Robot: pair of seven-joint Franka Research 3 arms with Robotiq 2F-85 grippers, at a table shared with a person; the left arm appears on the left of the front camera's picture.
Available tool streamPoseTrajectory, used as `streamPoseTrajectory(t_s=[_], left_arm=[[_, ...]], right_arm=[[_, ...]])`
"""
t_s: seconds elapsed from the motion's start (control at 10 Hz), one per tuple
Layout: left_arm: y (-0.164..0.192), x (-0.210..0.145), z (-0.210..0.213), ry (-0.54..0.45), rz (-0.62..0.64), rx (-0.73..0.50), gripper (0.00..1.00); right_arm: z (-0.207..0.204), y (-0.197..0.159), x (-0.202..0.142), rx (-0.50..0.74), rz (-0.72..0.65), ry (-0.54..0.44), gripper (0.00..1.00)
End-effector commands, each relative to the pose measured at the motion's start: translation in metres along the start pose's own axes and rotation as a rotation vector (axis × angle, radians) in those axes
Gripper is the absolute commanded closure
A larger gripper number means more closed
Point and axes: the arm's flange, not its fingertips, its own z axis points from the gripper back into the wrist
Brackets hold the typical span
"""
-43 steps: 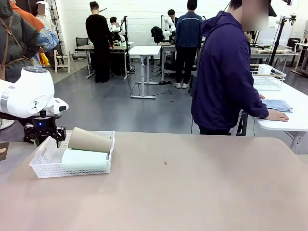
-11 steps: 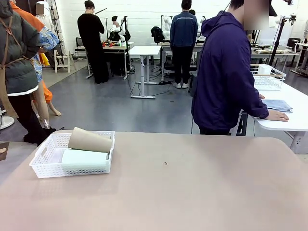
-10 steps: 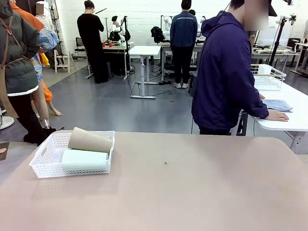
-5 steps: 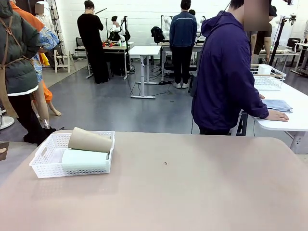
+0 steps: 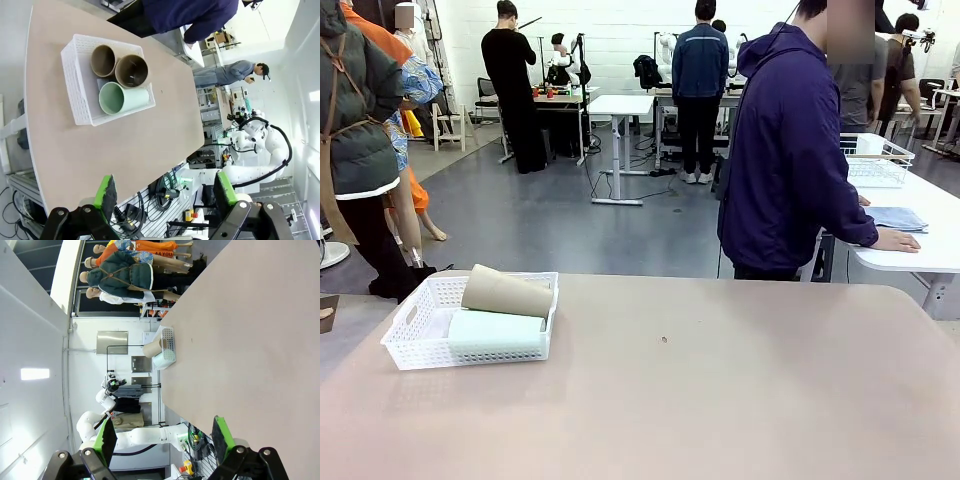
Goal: Clean and organize the cups into the basket.
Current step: Move the Organizing basket back to the left side of the table.
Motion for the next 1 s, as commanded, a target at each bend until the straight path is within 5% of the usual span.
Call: streamPoseTrajectory(t_s=[0.0,0.9], left_arm=[[-0.0005,-0.0022,0.0034,0.008,-0.002,0.0,0.0],[-0.0005,-0.0022,0.0034,0.008,-0.002,0.0,0.0]], right_arm=[[0.0002,0.0003,-0.0022,-0.006,0.015,0.015,0.0],[0.0002,0.0003,-0.0022,-0.006,0.015,0.015,0.0]])
